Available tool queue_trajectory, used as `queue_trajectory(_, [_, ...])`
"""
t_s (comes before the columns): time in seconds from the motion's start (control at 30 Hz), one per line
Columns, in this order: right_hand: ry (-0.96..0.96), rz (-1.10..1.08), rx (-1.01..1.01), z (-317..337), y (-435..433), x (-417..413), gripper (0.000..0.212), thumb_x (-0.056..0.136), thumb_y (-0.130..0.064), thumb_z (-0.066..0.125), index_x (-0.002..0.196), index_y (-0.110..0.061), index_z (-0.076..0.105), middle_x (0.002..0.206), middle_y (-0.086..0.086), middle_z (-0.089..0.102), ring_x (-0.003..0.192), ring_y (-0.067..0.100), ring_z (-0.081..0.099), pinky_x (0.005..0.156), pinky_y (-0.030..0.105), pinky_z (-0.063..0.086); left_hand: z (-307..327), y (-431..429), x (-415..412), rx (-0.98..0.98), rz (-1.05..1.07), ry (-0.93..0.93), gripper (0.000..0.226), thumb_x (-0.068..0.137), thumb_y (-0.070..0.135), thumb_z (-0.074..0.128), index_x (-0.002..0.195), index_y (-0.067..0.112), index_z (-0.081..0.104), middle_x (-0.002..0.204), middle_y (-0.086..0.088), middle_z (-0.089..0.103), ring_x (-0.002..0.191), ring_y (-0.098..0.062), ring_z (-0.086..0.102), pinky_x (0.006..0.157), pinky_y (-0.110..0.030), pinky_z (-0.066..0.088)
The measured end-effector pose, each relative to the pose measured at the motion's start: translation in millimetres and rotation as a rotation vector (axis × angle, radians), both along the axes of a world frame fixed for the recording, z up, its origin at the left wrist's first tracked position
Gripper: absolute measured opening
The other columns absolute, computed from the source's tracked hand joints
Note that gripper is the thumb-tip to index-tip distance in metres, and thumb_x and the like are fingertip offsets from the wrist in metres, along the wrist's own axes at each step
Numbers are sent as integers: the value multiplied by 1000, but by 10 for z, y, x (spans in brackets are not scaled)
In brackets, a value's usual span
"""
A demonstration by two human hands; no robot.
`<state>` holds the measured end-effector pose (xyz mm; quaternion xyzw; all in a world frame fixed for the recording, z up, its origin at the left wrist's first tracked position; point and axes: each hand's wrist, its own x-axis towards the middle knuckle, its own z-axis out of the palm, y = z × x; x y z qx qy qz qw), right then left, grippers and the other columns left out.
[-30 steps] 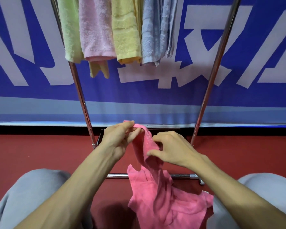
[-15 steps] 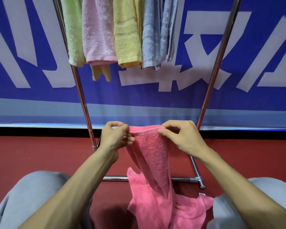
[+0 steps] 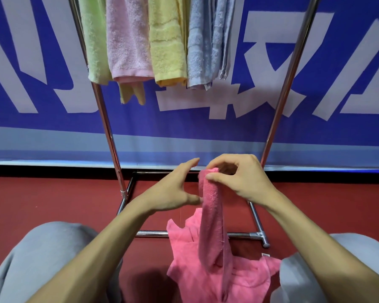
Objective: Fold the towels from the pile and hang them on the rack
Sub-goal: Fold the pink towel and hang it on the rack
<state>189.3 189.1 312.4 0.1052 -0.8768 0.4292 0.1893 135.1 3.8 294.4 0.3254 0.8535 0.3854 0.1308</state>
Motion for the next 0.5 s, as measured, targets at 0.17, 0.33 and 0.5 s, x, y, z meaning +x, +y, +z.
queue_trajectory(0.17, [-75,127,-80,65,-3,43,15,73,0,76,81,-12,75,77,4,74,70,15,68,73,27,55,-19,14,-50,51,-98,111,82,76,22,78,144,30,33,148,10,38,138,-2,31,112,-21,24])
queue_trajectory(0.33, [-81,158,-127,113,13,70,23,72,7,75,77,-15,73,70,-5,71,66,4,63,68,17,50,-2,19,-75,131,-116,67,24,77,20,78,98,16,66,112,4,67,106,-10,62,94,-38,49])
queue_trajectory(0.5, [-1,-3,-150,130,100,26,29,74,3,74,81,-25,70,75,-7,69,66,5,60,68,17,48,14,-9,-97,183,-37,37,25,77,28,77,81,12,59,75,2,65,67,-10,56,66,-31,47])
